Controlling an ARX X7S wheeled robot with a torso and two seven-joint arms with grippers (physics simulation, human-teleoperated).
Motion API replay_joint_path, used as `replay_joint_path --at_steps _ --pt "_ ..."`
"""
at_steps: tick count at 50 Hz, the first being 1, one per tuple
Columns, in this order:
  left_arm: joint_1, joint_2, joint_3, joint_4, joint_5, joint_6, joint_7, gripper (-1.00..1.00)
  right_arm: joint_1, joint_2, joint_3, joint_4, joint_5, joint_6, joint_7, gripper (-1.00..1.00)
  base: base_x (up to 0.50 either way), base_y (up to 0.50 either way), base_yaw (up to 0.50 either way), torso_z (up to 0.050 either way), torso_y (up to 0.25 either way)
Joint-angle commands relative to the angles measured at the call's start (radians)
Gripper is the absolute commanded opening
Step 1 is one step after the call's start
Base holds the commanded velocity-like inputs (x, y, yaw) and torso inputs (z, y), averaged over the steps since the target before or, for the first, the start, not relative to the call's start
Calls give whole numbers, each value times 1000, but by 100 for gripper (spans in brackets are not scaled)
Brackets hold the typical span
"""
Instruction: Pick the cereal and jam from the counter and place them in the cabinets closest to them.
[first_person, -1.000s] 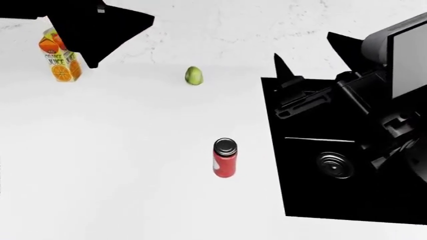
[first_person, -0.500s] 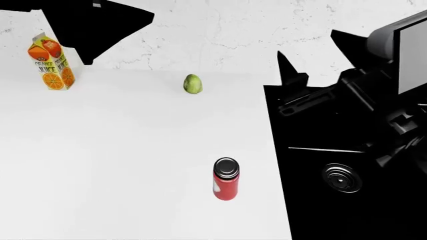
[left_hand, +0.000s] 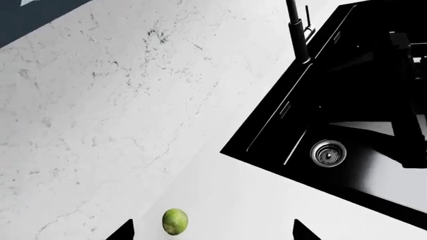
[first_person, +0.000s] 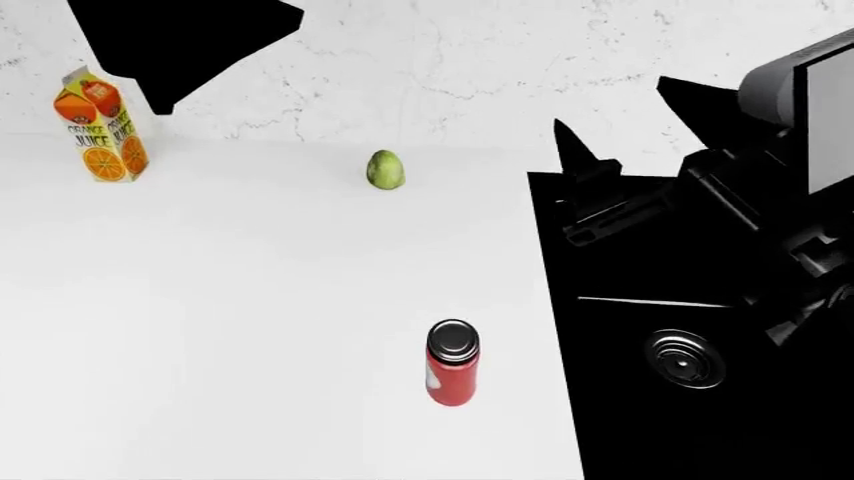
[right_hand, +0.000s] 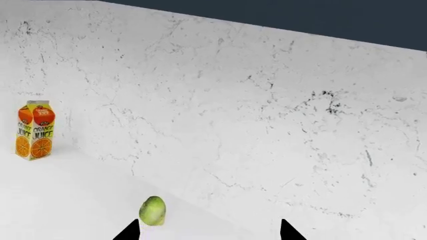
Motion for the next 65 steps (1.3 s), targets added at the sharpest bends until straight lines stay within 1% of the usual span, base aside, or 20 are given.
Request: replay_joint_path --at_steps 1,4,7,10,13,17,20,23,28,37,44,49,58,65 --pt "10 -10 -1 6 -1 0 0 100 26 7 61 45 231 95 58 100 0 0 0 0 0" --pt "15 -13 -2 8 -1 0 1 100 38 20 60 61 311 116 70 100 0 0 0 0 0" --pt "21 -16 -4 12 0 0 1 100 49 36 44 67 337 124 53 100 0 0 0 0 0" --pt "33 -19 -8 20 2 0 1 100 73 51 31 85 405 132 71 100 0 0 0 0 0" --pt "46 -17 -18 24 8 0 1 100 89 66 17 99 470 131 89 100 0 0 0 0 0" --pt "61 -14 -26 30 13 0 1 100 99 80 5 103 534 120 70 100 0 0 0 0 0" --pt "64 -14 -27 29 16 0 1 100 105 90 -16 123 620 92 102 100 0 0 0 0 0" --pt "69 -13 -29 31 17 0 1 100 99 91 -20 130 649 78 95 100 0 0 0 0 0" --pt "69 -14 -29 30 16 0 1 100 71 88 -7 106 666 76 41 100 0 0 0 0 0" --pt "64 -16 -25 28 17 0 1 100 40 71 -20 56 648 86 -15 100 0 0 0 0 0" --pt "66 -3 -21 24 25 0 1 100 -10 48 -7 15 539 108 -116 100 0 0 0 0 0" --pt "63 0 -19 22 24 0 1 100 -33 34 -14 -10 475 104 -161 100 0 0 0 0 0" --pt "52 -7 -12 17 19 0 1 100 -75 25 -13 -18 456 70 -188 100 0 0 0 0 0" --pt "53 -9 -13 19 17 0 1 100 -117 13 -31 -37 351 57 -252 100 0 0 0 0 0"
